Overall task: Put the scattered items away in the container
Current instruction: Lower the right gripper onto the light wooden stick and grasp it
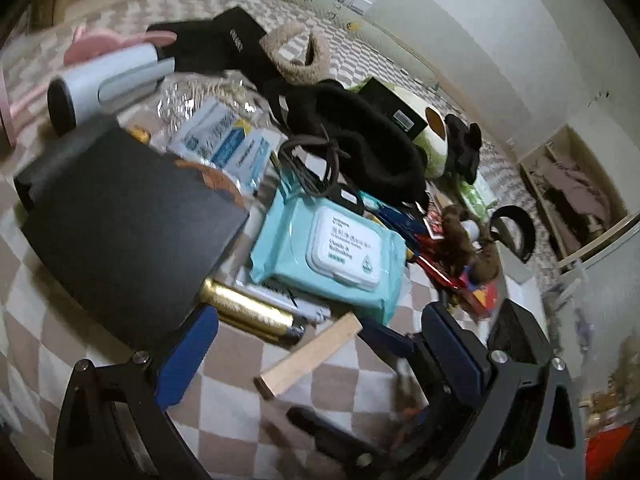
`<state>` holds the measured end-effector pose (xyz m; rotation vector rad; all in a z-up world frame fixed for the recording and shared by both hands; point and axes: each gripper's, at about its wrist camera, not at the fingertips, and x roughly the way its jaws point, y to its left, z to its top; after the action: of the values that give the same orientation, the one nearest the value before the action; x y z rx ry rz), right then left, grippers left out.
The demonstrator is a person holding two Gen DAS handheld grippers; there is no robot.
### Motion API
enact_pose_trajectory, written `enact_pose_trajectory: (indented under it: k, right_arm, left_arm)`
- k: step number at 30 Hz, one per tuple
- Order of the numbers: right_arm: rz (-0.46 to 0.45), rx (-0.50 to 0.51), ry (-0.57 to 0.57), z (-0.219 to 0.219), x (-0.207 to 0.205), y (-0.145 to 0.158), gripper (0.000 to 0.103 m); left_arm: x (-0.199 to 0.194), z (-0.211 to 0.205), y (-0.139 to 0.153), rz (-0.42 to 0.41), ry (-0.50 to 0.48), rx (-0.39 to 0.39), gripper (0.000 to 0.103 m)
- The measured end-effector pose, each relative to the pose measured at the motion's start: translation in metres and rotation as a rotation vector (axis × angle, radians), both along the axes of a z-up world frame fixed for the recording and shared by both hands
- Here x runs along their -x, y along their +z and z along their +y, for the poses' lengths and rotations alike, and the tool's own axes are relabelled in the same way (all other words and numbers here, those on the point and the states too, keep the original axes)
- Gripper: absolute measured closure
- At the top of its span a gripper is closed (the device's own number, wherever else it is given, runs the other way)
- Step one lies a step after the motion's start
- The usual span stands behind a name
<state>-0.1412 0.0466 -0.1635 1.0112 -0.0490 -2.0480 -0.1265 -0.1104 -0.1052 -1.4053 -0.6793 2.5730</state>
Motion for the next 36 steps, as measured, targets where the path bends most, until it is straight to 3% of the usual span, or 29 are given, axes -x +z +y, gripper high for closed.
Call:
enact_pose_trajectory:
  k: [6,13,22,27,31,36]
  right_arm:
    - [0.042,-0.077,0.006,-0.013,-0.004,-0.003,0.0]
    - [0.086,-0.163,-0.002,-0.027,-0.007,-0.008,0.0]
    - [0.116,-0.234,-0.04,-0.034,-0.006,-0.011,0.0]
    - [0.115,-0.229,-0.056,-0.029,-0.007,-0.01,0.0]
    - [0.097,-0.194,-0.08,-0.019,-0.006,-0.008,0.004]
    - [0.054,-0.142,-0.101,-0.004,-0.003,-0.006,0.004]
  left_arm:
    - [-0.001,-0.003,0.0,-0.001,-0.001,-0.005,0.0]
    - [-0.01,-0.024,-0.004,-0.018,0.054,-0.169,0.0]
    - [-0.006,-0.021,-0.017,-0.055,0.075,-0.249,0.0]
    - [-0.006,-0.028,-0.028,-0.079,0.158,-0.156,0.001]
    - [-0.008,-0.032,-0.031,-0.068,0.175,-0.141,0.001]
    - [-0.002,-0.04,-0.031,-0.052,0.216,-0.039,0.001]
